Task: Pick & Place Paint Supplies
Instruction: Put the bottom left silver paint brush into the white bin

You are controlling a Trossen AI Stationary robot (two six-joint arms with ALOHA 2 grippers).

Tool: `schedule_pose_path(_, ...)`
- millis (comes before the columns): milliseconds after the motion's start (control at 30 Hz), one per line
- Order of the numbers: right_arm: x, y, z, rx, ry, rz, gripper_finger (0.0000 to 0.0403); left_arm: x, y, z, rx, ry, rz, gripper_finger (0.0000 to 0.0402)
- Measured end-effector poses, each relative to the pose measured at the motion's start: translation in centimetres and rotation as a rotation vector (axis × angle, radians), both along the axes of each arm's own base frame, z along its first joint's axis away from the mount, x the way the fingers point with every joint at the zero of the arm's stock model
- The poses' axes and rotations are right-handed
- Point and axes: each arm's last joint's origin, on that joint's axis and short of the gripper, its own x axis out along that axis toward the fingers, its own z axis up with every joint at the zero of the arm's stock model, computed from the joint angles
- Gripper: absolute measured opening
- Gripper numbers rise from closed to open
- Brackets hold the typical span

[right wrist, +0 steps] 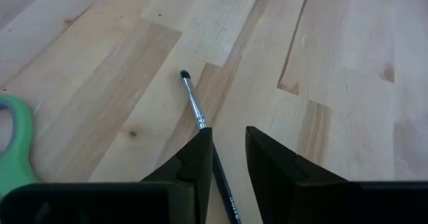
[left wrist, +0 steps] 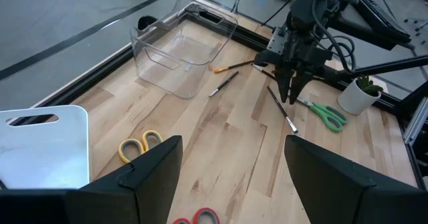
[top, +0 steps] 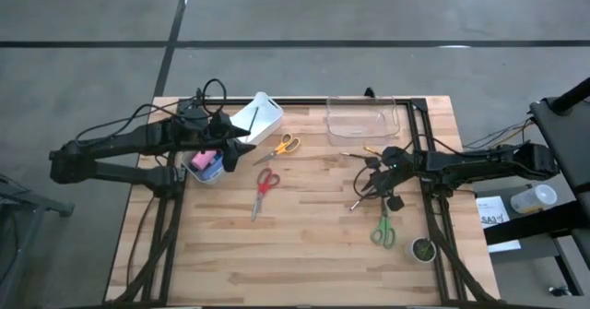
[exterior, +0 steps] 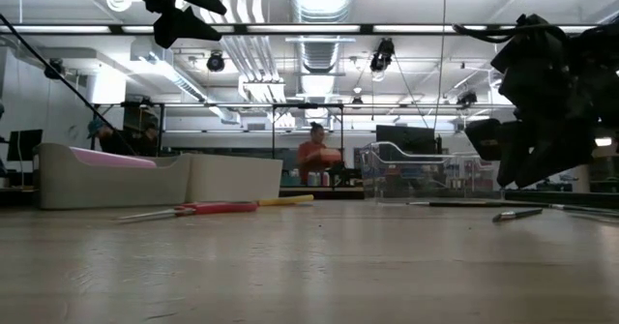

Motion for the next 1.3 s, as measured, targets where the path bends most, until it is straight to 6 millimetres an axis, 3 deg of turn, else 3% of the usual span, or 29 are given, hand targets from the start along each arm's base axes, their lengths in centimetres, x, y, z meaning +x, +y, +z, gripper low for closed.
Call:
schedule_pose_path(333,0.0,0.0,-0.4,0.005,0.024,0.000,0.0086,0.0,0.0,0.0,0.000,0.000,0.000,0.0271)
schedule_pose_path(933,2.9,0.0,-2.3,0.038,0.210,0.070,0.0086,0.0,0.0,0.0,0.000,-0.001,0.000,0.0271)
schedule_pose_path(1300,3.4,-0.1,-2.8,0.031,0.239,0.090,0.0085,0.0,0.0,0.0,0.000,-0.001,0.000,0.0271)
